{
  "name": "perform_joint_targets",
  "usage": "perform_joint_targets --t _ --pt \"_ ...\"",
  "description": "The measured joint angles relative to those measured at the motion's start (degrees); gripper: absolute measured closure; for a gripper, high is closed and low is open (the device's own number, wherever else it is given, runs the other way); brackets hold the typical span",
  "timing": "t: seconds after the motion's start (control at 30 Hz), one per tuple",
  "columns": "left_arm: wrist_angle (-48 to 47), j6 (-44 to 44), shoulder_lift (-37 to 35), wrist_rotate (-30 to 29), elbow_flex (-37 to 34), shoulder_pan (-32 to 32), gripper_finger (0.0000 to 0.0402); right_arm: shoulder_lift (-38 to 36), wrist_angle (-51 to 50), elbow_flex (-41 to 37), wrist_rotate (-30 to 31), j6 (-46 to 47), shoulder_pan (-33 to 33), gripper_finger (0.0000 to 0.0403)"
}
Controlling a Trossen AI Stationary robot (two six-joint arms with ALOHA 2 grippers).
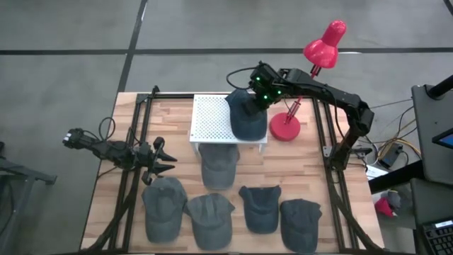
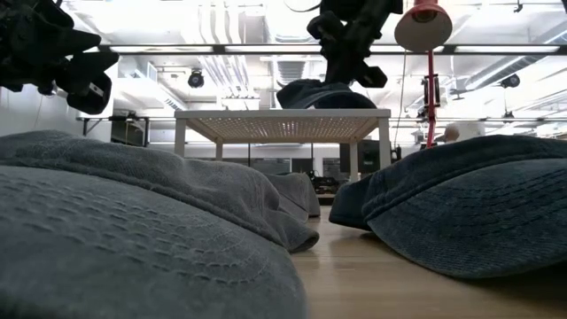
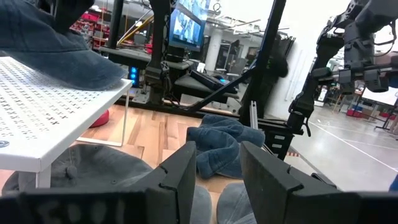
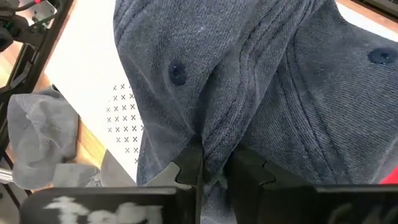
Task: Pick & Place hat
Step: Put the top right black cap on the shelf
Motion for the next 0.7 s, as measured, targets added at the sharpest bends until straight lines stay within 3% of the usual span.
perform_joint_targets --t 0.7 --pt "0.0 -0.2 0.0 0.0 0.0 0.0 0.0273 -0.1 0.5 0.0 -2.2 1.1 1.0 0.0349"
